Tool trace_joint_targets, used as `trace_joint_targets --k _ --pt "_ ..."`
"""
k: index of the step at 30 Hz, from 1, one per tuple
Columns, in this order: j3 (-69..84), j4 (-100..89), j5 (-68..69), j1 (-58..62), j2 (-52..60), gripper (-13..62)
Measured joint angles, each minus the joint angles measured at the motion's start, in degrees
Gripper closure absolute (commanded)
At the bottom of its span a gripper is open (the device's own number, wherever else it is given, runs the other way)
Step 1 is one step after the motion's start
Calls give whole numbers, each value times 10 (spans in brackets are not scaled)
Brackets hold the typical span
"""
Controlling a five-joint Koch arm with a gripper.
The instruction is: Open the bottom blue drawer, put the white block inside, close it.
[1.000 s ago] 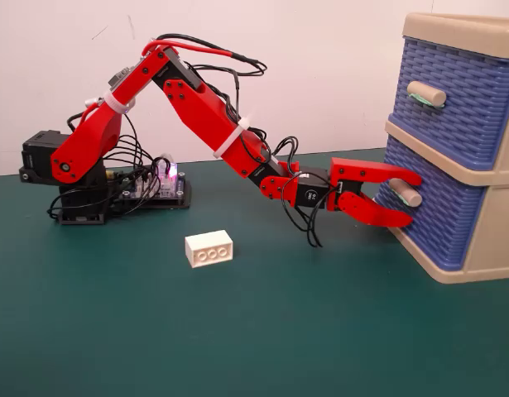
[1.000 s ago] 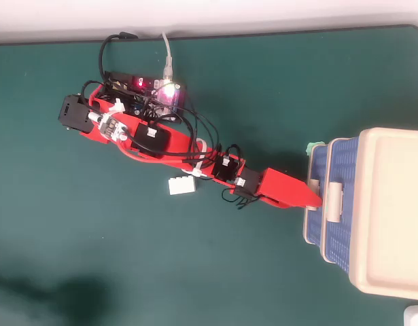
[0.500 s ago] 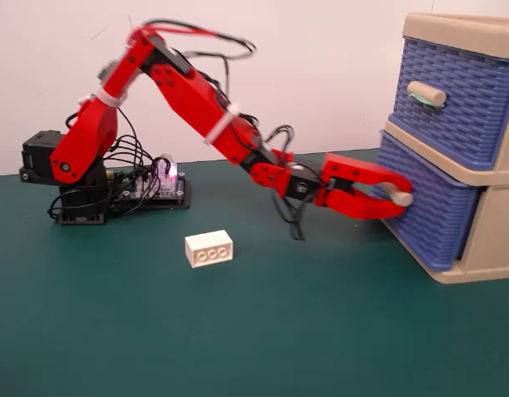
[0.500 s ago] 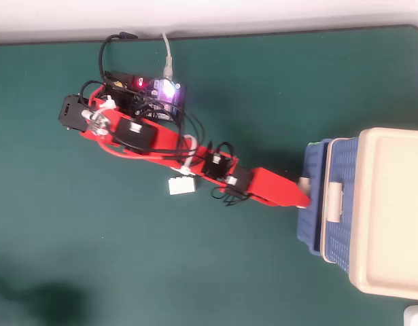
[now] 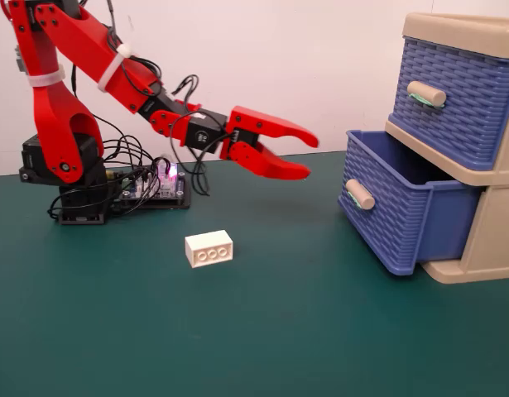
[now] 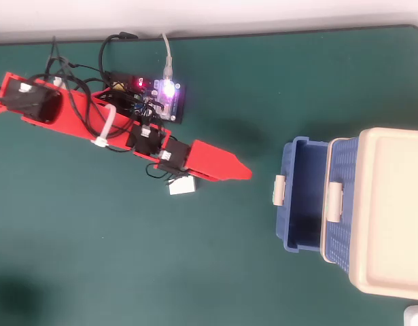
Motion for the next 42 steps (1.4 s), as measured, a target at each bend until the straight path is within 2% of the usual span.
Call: trace_joint_targets --k 4,6,8,12,17,19,21,26,36,42 --pt "1 115 0 62 109 153" --pt "-27 262 -2 105 169 154" --pt "-129 487 -25 148 218 154" --pt "-375 921 -118 214 195 155" --pt "-540 1180 -100 286 81 154" --pt "-541 1198 -38 288 54 154" --pt "-541 1198 92 288 22 155" --pt "-529 1194 305 276 -19 156" --pt "-491 1142 391 258 -132 156" --pt "-435 1076 398 250 -137 156"
